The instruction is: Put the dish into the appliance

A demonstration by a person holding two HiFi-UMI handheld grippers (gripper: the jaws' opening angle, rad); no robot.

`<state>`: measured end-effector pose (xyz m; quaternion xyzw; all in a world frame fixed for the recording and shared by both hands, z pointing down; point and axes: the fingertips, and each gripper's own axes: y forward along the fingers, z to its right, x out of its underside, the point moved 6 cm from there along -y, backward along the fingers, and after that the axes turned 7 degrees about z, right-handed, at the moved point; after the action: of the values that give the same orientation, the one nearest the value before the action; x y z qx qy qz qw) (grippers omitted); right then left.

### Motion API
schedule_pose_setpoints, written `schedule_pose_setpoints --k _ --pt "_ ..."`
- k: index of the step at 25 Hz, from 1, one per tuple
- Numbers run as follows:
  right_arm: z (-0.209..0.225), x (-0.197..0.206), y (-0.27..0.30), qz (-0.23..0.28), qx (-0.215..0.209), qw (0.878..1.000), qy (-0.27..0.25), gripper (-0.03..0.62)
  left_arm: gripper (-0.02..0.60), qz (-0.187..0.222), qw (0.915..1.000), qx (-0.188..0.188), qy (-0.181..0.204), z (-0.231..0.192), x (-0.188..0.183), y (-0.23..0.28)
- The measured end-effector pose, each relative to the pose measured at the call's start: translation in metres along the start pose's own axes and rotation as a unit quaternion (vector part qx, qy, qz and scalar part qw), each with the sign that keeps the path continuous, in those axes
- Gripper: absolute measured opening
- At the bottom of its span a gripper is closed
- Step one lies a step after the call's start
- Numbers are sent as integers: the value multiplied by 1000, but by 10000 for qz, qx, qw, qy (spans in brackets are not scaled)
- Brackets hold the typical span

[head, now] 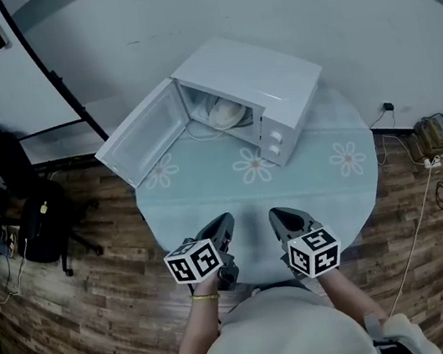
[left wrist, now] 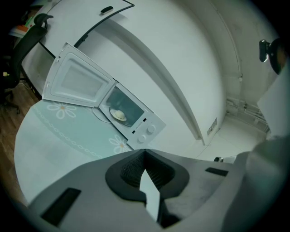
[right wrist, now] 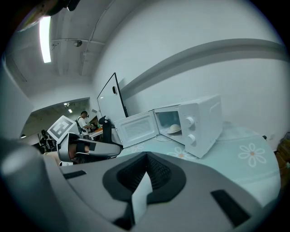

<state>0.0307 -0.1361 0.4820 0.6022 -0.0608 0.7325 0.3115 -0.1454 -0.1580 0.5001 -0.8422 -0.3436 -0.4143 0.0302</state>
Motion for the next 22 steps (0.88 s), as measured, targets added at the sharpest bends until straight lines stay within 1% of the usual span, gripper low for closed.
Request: schedule_pose_setpoints --k 8,22 --pt "-4 6 -13 18 62 10000 44 5 12 -115 9999 79 -34 6 12 -15" --pt "-9 5 -18 19 -9 10000 -20 6 12 -204 9995 218 -59 17 16 -7"
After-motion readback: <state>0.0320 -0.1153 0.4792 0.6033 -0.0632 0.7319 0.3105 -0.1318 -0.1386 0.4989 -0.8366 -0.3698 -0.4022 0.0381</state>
